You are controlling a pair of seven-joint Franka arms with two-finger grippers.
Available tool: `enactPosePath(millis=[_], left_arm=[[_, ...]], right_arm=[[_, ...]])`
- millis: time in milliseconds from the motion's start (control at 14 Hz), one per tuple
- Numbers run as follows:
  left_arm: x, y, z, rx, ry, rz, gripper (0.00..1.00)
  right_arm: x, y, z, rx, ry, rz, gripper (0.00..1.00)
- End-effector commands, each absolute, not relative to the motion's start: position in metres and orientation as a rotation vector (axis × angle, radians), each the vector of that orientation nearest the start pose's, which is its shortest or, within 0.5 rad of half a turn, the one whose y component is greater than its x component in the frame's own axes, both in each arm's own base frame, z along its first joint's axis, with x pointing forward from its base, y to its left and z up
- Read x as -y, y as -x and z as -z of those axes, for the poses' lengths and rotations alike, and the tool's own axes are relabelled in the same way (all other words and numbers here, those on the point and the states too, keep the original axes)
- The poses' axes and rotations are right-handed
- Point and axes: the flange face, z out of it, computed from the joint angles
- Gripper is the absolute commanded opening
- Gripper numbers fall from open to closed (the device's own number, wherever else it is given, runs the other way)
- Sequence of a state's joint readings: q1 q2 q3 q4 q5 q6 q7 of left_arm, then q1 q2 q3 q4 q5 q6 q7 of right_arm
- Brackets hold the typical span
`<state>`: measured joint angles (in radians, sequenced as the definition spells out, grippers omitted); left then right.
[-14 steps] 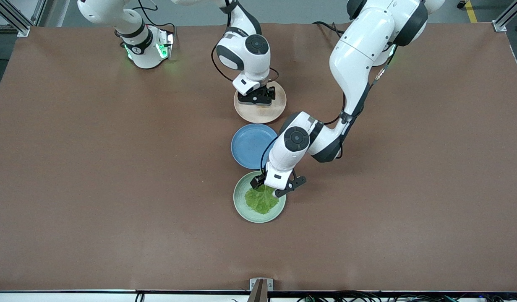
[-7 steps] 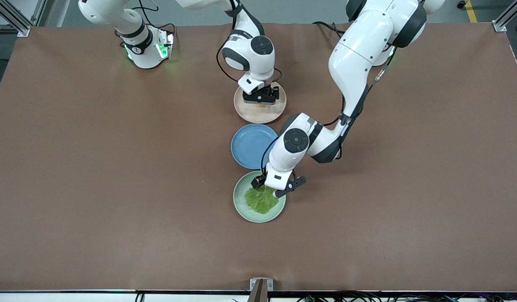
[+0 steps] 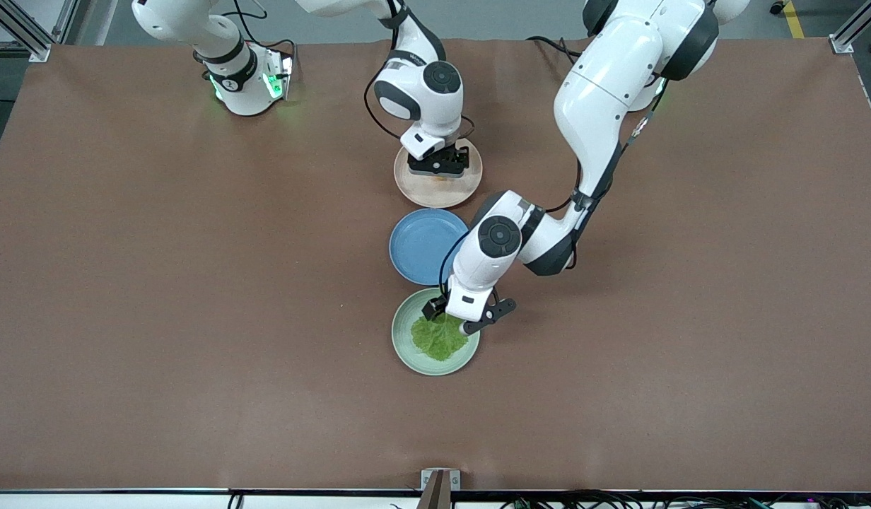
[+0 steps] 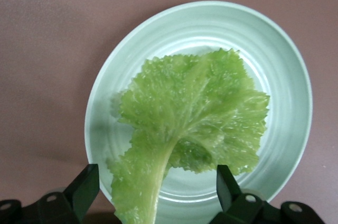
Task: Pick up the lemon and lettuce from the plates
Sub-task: 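Lower the right gripper onto the lemon while the left gripper lowers onto lettuce, then close the right gripper on the lemon and lift it off the plate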
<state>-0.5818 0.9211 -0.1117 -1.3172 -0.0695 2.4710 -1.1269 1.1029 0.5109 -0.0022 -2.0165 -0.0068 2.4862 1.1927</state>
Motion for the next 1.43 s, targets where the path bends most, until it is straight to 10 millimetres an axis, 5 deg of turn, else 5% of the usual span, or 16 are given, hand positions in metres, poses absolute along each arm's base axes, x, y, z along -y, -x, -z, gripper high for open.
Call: enactPosePath(millis=[0,357,571,714,786,1071,1357], left_arm=[[0.477,-0.610,-0.218,0.911,3.302,0.125,0.99],[0.477,-0.615,-0.213,0.936,3.346,0.206,0.99],[0.476,-0.614,-0.205,0.932,3.336,0.197,0.99],[0.473,-0.615,-0.202,0.936,3.331,0.193,0.99],[0.472,-0.615,-0.198,0.938,3.327,0.187,0.99],[0.471,-0.613,-0.188,0.931,3.315,0.179,0.99],[0.471,-0.611,-0.180,0.926,3.309,0.169,0.90]], right_arm=[[-0.540,-0.263,-0.193,-0.145,3.195,0.007,1.00],[-0.544,-0.255,-0.193,-0.250,3.188,0.010,0.93],[-0.545,-0.250,-0.193,-0.219,3.198,0.009,0.69],[-0.544,-0.254,-0.196,-0.188,3.197,0.009,0.31],[-0.541,-0.265,-0.199,-0.216,3.191,0.011,0.02],[-0.522,-0.333,-0.255,-0.163,3.225,-0.031,0.01],[-0.456,-0.417,-0.307,-0.027,3.197,-0.022,0.01]])
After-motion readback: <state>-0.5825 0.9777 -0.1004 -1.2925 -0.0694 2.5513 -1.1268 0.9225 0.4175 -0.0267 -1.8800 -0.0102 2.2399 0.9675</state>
